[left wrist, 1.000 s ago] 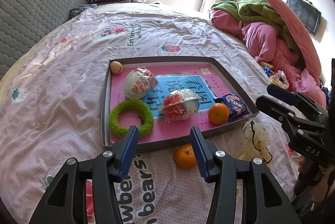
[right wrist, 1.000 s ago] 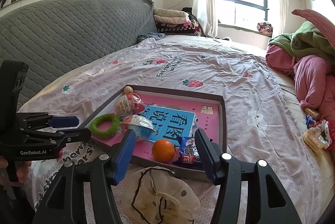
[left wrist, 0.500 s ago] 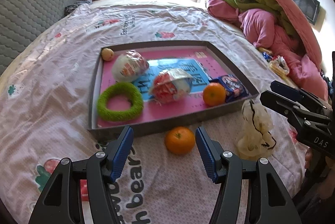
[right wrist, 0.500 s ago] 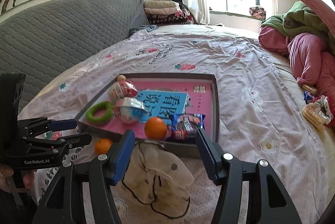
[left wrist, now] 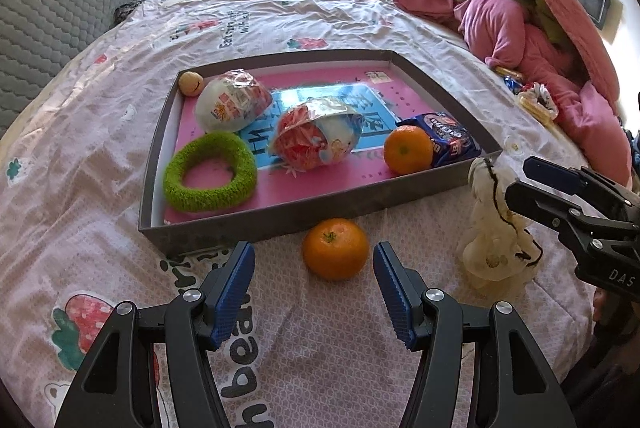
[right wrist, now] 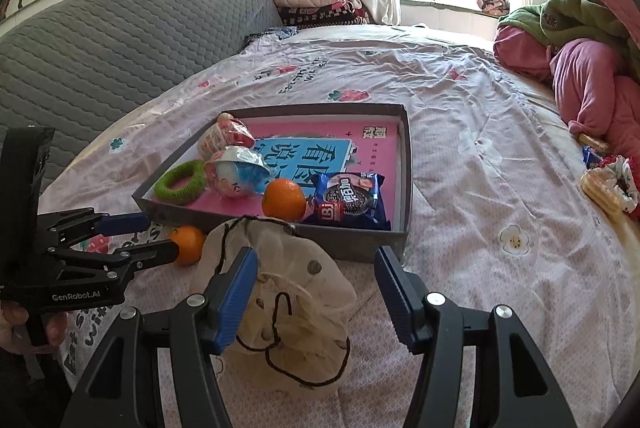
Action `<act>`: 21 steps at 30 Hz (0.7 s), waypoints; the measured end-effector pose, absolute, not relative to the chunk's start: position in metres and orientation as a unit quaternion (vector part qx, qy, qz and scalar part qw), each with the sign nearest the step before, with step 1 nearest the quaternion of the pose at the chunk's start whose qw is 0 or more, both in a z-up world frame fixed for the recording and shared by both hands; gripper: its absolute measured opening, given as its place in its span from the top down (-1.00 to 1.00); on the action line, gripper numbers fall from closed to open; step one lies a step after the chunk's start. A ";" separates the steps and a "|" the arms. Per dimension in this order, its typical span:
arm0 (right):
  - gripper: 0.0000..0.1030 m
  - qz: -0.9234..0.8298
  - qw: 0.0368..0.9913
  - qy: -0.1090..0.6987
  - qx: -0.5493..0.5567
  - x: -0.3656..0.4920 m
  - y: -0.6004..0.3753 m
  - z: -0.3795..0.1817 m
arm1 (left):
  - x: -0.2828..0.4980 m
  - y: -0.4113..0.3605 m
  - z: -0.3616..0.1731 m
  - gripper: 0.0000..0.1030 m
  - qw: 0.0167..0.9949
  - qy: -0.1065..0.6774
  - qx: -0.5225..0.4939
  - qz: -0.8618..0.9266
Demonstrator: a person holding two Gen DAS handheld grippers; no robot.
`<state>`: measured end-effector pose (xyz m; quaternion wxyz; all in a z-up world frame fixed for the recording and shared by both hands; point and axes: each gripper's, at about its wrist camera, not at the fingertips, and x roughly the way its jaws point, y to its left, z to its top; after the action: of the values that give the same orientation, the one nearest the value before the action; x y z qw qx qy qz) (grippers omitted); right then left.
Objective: Organize objects
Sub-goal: 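Grasp the cream mesh bag with right gripper while left gripper grasps the second orange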
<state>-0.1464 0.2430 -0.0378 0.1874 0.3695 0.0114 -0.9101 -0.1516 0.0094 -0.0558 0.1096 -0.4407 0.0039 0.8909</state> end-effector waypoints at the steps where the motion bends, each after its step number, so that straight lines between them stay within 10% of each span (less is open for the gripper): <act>1: -0.17 -0.910 0.188 0.012 0.370 -0.146 0.243 -0.038 | -0.152 0.009 -0.056 -0.23 0.110 0.003 -0.442 0.890; 21: -0.17 -0.889 0.203 0.031 0.409 -0.147 0.226 -0.061 | -0.161 0.017 -0.073 -0.23 0.111 0.010 -0.454 0.884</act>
<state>-0.1473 0.2260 -0.0610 0.2028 0.4091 0.0311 -0.8891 -0.1607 0.0172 -0.0728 0.1107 -0.4537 0.0102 0.8842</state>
